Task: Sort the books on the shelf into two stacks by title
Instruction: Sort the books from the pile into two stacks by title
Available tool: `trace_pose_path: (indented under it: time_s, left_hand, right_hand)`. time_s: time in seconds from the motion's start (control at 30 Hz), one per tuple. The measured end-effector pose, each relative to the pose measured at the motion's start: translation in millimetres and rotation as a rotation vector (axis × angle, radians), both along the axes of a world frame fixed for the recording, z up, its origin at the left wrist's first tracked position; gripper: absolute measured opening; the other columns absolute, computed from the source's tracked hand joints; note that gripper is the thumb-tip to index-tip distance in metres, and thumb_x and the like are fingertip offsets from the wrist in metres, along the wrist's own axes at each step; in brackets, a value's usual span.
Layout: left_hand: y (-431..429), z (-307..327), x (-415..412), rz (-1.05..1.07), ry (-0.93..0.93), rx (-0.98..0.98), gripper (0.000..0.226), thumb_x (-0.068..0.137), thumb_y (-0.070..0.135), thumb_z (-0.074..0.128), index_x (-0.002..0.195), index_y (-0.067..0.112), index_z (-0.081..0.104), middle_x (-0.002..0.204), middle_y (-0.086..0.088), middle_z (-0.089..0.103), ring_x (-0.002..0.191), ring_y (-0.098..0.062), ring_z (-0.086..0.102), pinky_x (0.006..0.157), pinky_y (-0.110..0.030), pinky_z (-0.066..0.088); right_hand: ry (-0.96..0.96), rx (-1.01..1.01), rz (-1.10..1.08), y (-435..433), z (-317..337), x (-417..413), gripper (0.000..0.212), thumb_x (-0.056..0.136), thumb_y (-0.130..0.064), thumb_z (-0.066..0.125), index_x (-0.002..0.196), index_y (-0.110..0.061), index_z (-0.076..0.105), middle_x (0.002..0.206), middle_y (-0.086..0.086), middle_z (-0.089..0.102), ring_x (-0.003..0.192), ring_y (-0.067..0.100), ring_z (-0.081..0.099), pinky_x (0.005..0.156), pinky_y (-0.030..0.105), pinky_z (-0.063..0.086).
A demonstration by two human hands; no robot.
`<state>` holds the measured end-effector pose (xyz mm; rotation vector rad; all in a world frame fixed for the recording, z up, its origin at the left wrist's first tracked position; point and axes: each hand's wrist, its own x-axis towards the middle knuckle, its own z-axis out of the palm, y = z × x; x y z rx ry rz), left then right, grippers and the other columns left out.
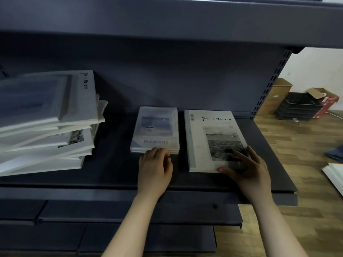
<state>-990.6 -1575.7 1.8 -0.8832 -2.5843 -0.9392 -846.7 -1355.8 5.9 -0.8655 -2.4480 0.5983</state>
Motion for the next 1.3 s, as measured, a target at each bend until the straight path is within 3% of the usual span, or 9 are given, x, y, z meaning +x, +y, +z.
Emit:
trace_pose_path:
  time_s: [0.23,0.53,0.67,0.77,0.87,0.9,1.13,1.3]
  left_hand:
    - [-1.6,4.9,0.4,-0.017,0.004,0.021,0.011,0.088,0.011,0.055,0.094,0.019,0.060,0.095,0.004,0.058,0.089,-0.014,0.053,0.083,-0.028,0.039]
    - [-22.1,29.2,-10.7,-0.026,0.020,0.091,0.015,0.088,0.014,0.056,0.102,0.018,0.061,0.100,0.004,0.060,0.092,-0.015,0.057,0.083,-0.038,0.049]
    - [-31.9,46.9,-11.5,-0.044,0.046,0.105,0.017,0.088,0.013,0.058,0.104,0.017,0.062,0.104,0.005,0.059,0.097,-0.011,0.054,0.082,-0.021,0.043]
    - [-40.7,65.8,-11.5,-0.057,0.078,0.136,0.021,0.090,0.014,0.057,0.110,0.014,0.063,0.111,0.001,0.059,0.104,-0.013,0.053,0.084,-0.020,0.041]
    - [-53.4,88.5,-15.4,-0.059,0.159,0.152,0.027,0.089,0.017,0.054,0.113,0.009,0.064,0.113,-0.005,0.061,0.103,-0.021,0.057,0.086,-0.027,0.047]
    - [-59.1,96.9,-17.3,-0.055,0.189,0.164,0.029,0.089,0.018,0.052,0.113,0.008,0.064,0.112,-0.006,0.061,0.101,-0.022,0.058,0.086,-0.027,0.047]
    - [-111.5,143.8,-33.5,0.045,0.270,0.290,0.034,0.086,0.001,0.044,0.112,0.004,0.065,0.108,-0.009,0.062,0.096,-0.020,0.058,0.084,-0.014,0.039]
    - [-160.5,152.4,-65.5,0.239,0.283,0.222,0.032,0.085,0.004,0.046,0.110,0.006,0.066,0.106,-0.012,0.063,0.096,-0.030,0.058,0.075,-0.023,0.038]
  right_hand:
    - [-0.045,-0.005,0.031,2.7,6.5,0.1,0.078,0.057,-0.083,0.061,0.121,-0.039,0.058,0.151,0.000,0.036,0.137,0.027,0.032,0.107,0.049,0.026]
    - [-0.132,0.024,0.035,-2.7,20.5,-6.2,0.072,0.066,-0.084,0.034,0.112,-0.037,0.062,0.142,-0.008,0.046,0.138,0.026,0.026,0.113,0.060,0.007]
    - [-0.092,0.153,0.005,-12.3,23.8,-20.7,0.045,0.082,-0.065,0.048,0.098,-0.028,0.070,0.118,0.000,0.064,0.122,0.033,0.046,0.107,0.059,0.020]
    - [0.072,0.141,0.152,-33.0,25.7,-37.0,0.034,0.084,-0.046,0.047,0.090,-0.021,0.070,0.098,0.001,0.069,0.099,0.030,0.059,0.086,0.041,0.044]
    - [0.139,0.156,0.267,-66.8,26.1,-56.3,0.007,0.085,-0.019,0.064,0.088,-0.017,0.069,0.094,0.001,0.067,0.093,0.029,0.059,0.081,0.031,0.037]
    - [0.137,0.161,0.295,-78.7,25.0,-63.0,0.008,0.083,-0.012,0.067,0.088,-0.017,0.070,0.095,0.001,0.067,0.093,0.029,0.059,0.081,0.029,0.035]
    - [0.043,0.122,0.540,-144.3,16.2,-103.3,0.012,0.083,-0.014,0.066,0.095,-0.016,0.070,0.099,-0.001,0.064,0.096,0.022,0.058,0.079,0.031,0.048]
    - [-0.025,0.120,0.574,-169.9,10.5,-121.2,0.015,0.087,-0.020,0.061,0.100,-0.020,0.070,0.102,-0.003,0.062,0.100,0.018,0.053,0.076,0.030,0.045]
